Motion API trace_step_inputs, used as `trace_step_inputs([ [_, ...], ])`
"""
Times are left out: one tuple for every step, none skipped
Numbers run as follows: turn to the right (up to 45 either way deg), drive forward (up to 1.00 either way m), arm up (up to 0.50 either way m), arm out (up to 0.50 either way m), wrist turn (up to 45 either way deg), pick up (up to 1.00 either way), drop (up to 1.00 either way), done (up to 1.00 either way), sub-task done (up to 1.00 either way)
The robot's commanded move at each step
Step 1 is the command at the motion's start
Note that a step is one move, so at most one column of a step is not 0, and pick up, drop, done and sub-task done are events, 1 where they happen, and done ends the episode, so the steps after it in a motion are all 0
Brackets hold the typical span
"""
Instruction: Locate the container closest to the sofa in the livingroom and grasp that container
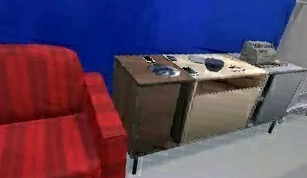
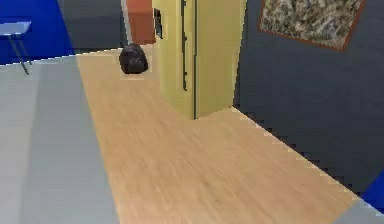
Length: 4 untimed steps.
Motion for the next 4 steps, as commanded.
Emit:
trace_step_inputs([
  [-27.0,0.00,0.00,0.00,0.0,0.00,0.00,0.00,0.00],
  [0.0,0.30,0.00,0.00,0.0,0.00,0.00,0.00,0.00],
  [45.0,0.00,0.00,0.00,0.0,0.00,0.00,0.00,0.00],
  [42.0,0.00,0.00,0.00,0.0,0.00,0.00,0.00,0.00],
])
